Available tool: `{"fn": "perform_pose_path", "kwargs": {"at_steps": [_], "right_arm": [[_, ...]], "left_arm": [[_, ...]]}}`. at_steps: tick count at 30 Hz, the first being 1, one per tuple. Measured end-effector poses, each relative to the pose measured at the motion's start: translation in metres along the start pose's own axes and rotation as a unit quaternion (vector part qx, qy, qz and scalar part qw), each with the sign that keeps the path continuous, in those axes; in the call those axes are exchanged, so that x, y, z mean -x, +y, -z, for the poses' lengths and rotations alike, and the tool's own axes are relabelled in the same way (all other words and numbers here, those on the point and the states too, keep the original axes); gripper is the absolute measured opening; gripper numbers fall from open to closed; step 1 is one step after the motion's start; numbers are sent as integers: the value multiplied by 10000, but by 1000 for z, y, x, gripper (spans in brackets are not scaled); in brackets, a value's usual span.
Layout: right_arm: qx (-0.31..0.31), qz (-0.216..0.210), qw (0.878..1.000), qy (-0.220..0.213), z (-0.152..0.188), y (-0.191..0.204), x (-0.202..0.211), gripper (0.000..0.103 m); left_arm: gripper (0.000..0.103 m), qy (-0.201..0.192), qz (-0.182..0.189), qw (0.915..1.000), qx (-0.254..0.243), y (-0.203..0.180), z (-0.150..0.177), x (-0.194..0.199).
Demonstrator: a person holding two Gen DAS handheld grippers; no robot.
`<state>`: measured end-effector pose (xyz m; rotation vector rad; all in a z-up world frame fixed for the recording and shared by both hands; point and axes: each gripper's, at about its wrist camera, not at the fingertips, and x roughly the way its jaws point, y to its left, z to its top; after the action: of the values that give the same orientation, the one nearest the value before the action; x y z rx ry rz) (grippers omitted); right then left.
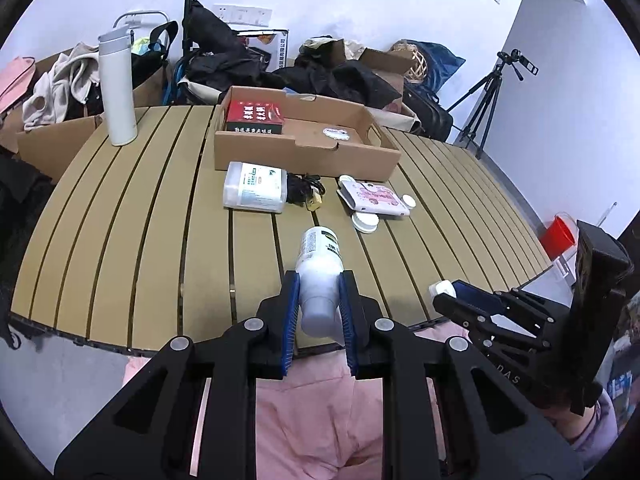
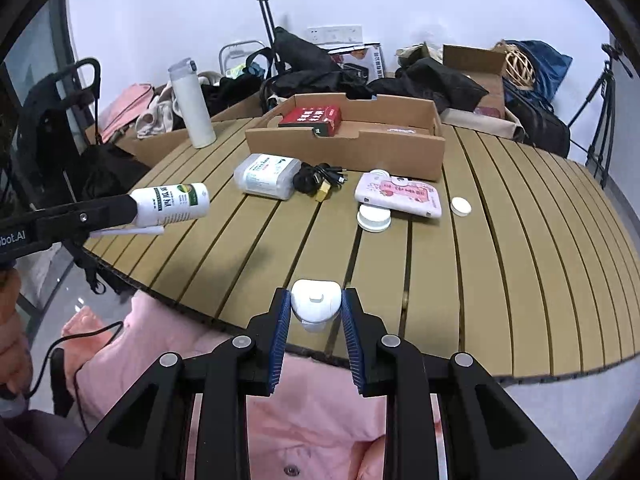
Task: Organize objects
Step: 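Grasp the white spray bottle with the left gripper while the right grasps a white cap, then drop the spray bottle and white cap into the cardboard box with both grippers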
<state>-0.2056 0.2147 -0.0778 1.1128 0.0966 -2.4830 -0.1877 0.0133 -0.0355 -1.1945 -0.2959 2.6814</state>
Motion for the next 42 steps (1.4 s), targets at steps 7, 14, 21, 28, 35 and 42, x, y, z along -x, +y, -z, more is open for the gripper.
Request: {"fn": "perform_pose_path", "kwargs": {"at_steps": [7,14,21,28,35,42], "right_arm": [[-65,-326,9992,-239,-49,-14,-5,29],[-80,-679,9973,-276,-163,-38,-70,29],[-735,-1114,9893,590,-232,-56,-208,29],[-788,-1209,9832,1114,-232,-43,-268,53],[-700,-972,9901,728,-246,-49,-209,86],[-176,-173,9985,479,-253,-63,-103,86]], "left_arm": [[16,-303,-59,9995,-92,15,-66,-14],[16,401,289,9981,374,67,-178,-113],[16,1155,289,9922,379,90,-214,-218],[21,1361,34,9902,326,106,-211,-243],[62,967,-489,9941,-30,102,-230,-172],[88,791,-1284,9870,-558,81,-232,-84]]}}
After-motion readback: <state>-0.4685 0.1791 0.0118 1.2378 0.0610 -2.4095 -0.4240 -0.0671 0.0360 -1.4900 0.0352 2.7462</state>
